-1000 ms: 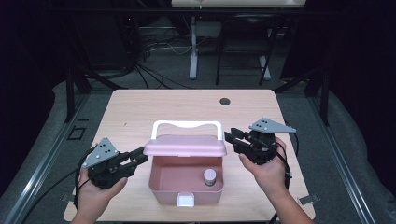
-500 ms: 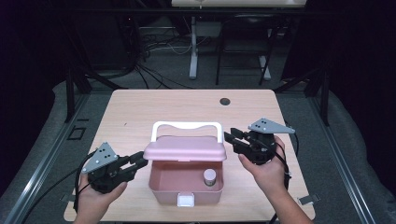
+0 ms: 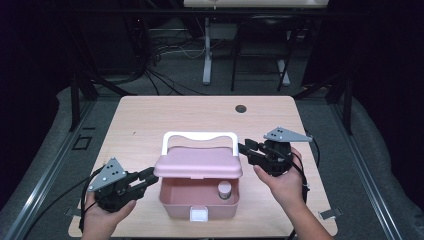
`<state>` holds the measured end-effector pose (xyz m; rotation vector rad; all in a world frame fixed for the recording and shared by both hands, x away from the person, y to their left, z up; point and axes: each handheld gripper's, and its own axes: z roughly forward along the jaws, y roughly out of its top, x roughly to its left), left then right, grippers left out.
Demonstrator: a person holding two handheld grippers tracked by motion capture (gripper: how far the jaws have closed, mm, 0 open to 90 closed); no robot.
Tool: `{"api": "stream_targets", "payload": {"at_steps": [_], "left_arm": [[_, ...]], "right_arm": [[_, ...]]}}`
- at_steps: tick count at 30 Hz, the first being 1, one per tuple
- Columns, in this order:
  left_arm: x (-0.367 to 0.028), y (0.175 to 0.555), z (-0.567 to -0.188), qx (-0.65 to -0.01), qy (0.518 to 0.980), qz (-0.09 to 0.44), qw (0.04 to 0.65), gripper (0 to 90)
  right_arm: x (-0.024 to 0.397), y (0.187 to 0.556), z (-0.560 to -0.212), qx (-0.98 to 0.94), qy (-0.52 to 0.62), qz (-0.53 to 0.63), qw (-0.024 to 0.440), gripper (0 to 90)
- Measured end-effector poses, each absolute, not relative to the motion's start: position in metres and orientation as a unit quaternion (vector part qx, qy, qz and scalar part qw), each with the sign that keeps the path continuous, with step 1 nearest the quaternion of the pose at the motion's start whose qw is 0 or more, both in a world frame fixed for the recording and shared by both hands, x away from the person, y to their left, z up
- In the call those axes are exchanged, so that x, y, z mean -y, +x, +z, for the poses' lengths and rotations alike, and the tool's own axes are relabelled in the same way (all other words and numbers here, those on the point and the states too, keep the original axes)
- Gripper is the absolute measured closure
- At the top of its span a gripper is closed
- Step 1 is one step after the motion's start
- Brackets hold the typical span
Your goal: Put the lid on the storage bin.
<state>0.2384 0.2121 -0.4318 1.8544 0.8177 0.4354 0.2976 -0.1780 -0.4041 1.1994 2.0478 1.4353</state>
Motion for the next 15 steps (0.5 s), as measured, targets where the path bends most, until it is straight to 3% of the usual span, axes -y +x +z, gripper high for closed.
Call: {"api": "stream_targets", "payload": {"at_steps": [15], "left_arm": [[-0.2128,0.2342,-0.4402,-0.342,0.774,0.174,0.504,72.5]], "right_arm": [[0.1742,0.3008,-0.4100,-0.729,0.428,0.508,0.165,65.7]]}}
